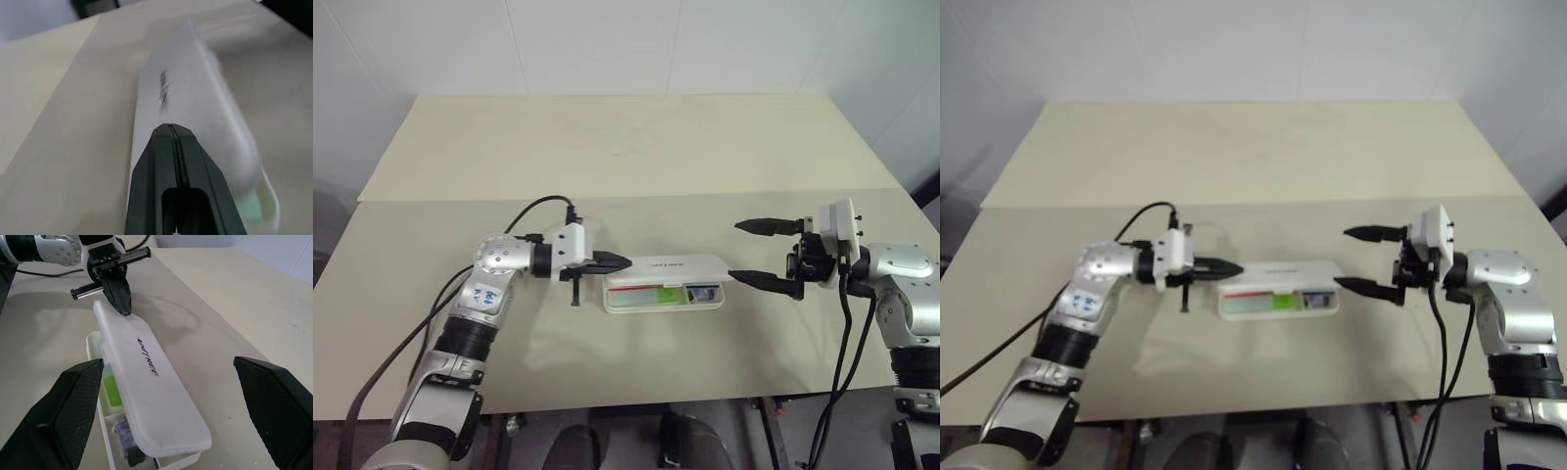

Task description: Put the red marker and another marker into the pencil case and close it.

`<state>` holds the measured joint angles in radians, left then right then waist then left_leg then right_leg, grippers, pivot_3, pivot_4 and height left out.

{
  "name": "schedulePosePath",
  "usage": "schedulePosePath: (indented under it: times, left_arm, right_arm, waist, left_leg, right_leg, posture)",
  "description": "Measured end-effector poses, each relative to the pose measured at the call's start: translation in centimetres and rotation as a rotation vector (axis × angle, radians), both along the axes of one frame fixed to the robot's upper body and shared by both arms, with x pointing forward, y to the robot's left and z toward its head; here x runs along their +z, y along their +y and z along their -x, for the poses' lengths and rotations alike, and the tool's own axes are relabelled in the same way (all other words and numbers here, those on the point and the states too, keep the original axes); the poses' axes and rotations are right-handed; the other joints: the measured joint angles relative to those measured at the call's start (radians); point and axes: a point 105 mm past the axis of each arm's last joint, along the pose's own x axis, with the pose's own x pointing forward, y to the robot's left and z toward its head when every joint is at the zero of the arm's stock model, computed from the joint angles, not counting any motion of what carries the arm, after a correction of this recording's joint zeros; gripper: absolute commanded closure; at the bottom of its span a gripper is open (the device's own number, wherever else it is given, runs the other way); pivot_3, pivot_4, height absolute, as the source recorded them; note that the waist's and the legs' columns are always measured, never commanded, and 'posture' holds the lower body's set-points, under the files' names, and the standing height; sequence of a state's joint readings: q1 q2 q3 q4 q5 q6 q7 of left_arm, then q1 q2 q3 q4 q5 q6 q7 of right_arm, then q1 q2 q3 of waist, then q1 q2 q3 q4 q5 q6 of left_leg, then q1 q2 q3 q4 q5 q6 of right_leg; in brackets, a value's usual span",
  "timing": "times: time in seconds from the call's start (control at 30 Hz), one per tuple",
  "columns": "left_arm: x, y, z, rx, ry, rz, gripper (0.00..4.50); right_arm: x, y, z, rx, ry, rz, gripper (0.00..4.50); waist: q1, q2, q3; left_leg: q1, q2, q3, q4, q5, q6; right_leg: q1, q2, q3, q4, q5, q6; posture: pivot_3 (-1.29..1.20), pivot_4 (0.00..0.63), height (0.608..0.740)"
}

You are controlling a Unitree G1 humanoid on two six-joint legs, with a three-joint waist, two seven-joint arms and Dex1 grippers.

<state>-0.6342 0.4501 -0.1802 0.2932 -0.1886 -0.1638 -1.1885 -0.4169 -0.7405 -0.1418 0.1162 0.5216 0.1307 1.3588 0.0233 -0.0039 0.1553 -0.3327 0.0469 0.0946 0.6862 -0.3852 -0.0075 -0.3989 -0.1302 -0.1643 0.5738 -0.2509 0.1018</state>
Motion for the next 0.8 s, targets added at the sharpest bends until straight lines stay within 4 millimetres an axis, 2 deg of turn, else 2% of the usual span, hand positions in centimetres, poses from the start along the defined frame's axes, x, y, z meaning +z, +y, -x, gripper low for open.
schedulePosePath:
  times: [0.2, 0.33, 0.53, 0.8]
  left_arm:
    - [-1.6, -1.3, 1.1, -0.097, 0.053, -0.092, 4.48]
    - [-2.8, -1.6, 1.0, -0.082, 0.089, -0.164, 4.48]
    - [-2.8, -3.1, 0.0, 0.026, 0.106, -0.155, 4.48]
    - [-2.8, -3.9, 0.3, 0.074, 0.167, -0.188, 4.48]
  right_arm:
    - [-0.1, -0.1, 0.4, -0.027, -0.003, -0.015, 0.0]
    - [0.2, 0.2, 0.7, -0.036, -0.016, -0.02, 0.0]
    - [0.0, 0.4, 1.6, -0.056, -0.028, -0.03, 0.0]
    - [0.1, 0.8, 2.1, -0.074, -0.047, -0.059, 0.0]
  waist:
    - [-0.001, 0.0, 0.0]
    - [0.003, 0.0, 0.0]
    - [0.004, -0.001, 0.0]
    - [0.002, -0.001, -0.001]
  left_leg:
    - [0.0, 0.0, 0.0, 0.0, 0.0, 0.0]
    - [0.0, 0.0, 0.0, 0.001, 0.0, 0.0]
    - [-0.001, 0.0, -0.001, 0.003, 0.0, 0.001]
    - [0.001, 0.0, -0.001, 0.004, 0.0, 0.001]
  right_leg:
    - [0.0, 0.0, 0.0, 0.0, 0.0, 0.0]
    - [0.0, 0.0, 0.0, 0.001, 0.0, 0.0]
    - [0.001, 0.0, 0.001, 0.0, 0.0, 0.0]
    - [0.001, 0.0, 0.002, 0.002, 0.0, 0.0]
  posture:
    - [0.0, 0.15, 0.74]
    - [0.0, 0.15, 0.74]
    - [0.0, 0.15, 0.74]
    - [0.0, 0.15, 0.74]
